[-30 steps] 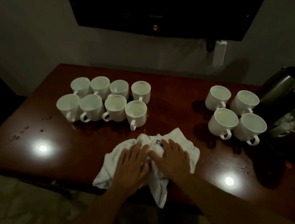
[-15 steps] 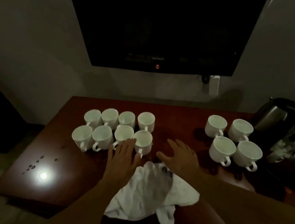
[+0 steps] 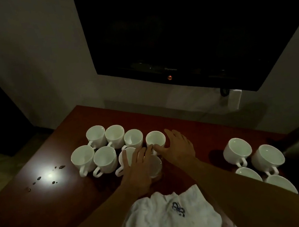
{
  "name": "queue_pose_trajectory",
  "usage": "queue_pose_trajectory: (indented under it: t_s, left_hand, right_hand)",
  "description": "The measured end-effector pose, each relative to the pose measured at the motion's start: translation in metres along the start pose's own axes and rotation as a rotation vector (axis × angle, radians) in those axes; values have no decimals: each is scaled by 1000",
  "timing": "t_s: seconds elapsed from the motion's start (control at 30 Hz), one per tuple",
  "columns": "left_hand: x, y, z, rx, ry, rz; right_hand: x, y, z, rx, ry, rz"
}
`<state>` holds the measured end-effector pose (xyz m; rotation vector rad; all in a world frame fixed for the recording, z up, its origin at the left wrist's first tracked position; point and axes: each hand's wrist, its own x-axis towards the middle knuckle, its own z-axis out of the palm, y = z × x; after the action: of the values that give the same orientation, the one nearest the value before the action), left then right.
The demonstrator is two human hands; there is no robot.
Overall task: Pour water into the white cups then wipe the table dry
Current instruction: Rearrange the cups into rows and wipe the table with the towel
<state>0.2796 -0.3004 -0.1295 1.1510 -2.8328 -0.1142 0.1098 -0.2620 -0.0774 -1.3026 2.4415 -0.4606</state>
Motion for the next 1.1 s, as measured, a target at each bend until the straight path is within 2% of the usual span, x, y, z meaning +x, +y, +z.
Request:
queue_pose_trajectory:
  t_s: [0.1, 0.2, 0.33, 0.4, 0.53, 0.73, 1.1]
  left_hand:
    - [7, 7, 12, 73, -123, -84]
    - [11, 6, 20, 57, -106, -82]
    - [9, 3, 28, -17, 29, -6]
    - [13, 2, 27, -70, -6, -31]
    - [28, -1, 27, -58, -191, -78]
    - [30, -2, 33, -128, -132, -25]
    - [39, -4, 16, -253, -201, 60]
  right_hand:
    - [9, 1, 8, 35, -23, -2]
    - [18, -1, 19, 71, -66, 13]
    - [33, -4, 35, 94, -90, 53]
    - [42, -5, 41, 90, -85, 46]
    - [62, -9, 48, 37, -117, 24]
    - [74, -8, 54, 104, -145, 18]
    - [77, -2, 46, 100, -107, 26]
